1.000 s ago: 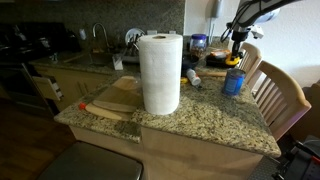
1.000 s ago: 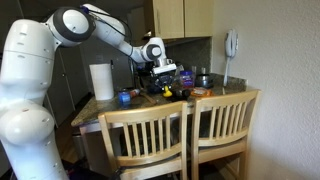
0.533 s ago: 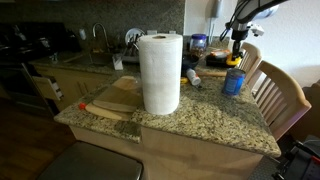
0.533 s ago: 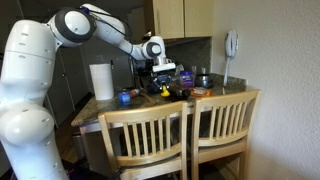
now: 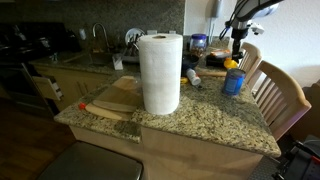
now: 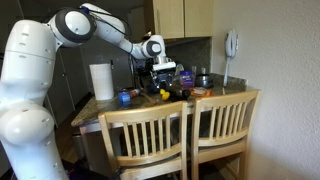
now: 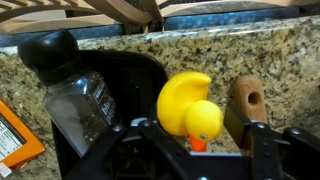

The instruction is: Move the rubber duck to the right

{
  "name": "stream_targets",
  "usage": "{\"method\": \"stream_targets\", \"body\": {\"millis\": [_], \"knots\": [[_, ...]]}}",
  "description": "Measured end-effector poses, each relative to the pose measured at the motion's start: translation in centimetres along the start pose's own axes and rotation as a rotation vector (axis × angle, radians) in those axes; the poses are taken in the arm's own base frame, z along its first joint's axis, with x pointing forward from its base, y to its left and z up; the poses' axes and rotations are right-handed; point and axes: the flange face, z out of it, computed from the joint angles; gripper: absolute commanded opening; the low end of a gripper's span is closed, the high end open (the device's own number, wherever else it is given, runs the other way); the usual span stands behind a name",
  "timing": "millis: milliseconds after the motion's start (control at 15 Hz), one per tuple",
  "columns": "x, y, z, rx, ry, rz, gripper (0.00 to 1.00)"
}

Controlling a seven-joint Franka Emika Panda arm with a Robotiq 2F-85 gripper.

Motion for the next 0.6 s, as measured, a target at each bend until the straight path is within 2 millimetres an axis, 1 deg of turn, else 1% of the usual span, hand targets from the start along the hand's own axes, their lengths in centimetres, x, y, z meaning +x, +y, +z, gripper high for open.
{"method": "stream_targets", "body": {"millis": [67,400,600], "knots": [[0.02,0.02,-0.05,-0.001,0.001,-0.002,1.00],[0.08,0.11,-0.27,-0.004,0.004,-0.002,1.00],[0.39,0.48,-0.73,-0.037,0.034,0.000,1.00]]}}
